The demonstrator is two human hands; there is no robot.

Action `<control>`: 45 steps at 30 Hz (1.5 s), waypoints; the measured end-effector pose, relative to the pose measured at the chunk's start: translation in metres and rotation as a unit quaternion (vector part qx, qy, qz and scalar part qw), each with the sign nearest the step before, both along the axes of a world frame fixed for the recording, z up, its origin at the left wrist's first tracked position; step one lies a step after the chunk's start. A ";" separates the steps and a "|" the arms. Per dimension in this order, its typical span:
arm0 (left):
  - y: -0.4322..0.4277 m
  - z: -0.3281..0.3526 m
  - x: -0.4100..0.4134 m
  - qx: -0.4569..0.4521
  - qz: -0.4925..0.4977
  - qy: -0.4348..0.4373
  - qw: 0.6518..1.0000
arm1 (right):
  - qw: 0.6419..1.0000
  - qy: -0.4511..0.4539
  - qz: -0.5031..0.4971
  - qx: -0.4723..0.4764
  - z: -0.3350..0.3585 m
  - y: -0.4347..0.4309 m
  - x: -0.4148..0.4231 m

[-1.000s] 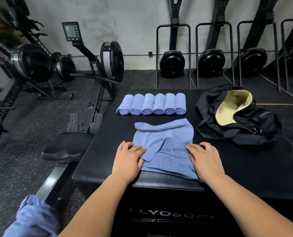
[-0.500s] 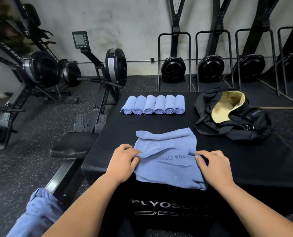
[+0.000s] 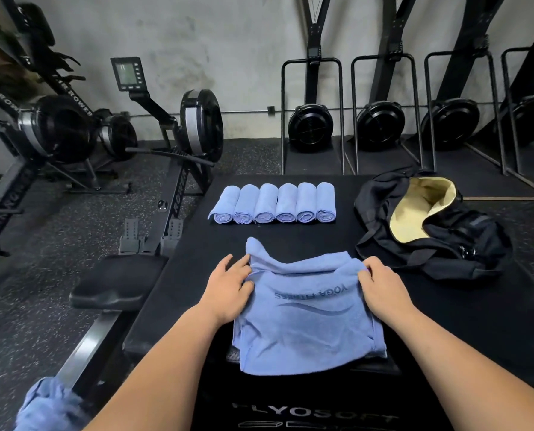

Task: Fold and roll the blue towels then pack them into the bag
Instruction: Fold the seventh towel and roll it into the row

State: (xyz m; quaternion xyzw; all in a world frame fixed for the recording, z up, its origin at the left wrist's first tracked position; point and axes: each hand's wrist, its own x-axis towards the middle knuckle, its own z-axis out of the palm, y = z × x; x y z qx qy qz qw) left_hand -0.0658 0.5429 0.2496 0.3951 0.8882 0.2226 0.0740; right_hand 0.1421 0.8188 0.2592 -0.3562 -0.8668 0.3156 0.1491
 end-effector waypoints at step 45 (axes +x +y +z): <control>0.053 -0.037 -0.061 0.118 0.176 -0.044 0.976 | 0.987 -0.012 -0.079 0.142 -0.052 0.043 -0.066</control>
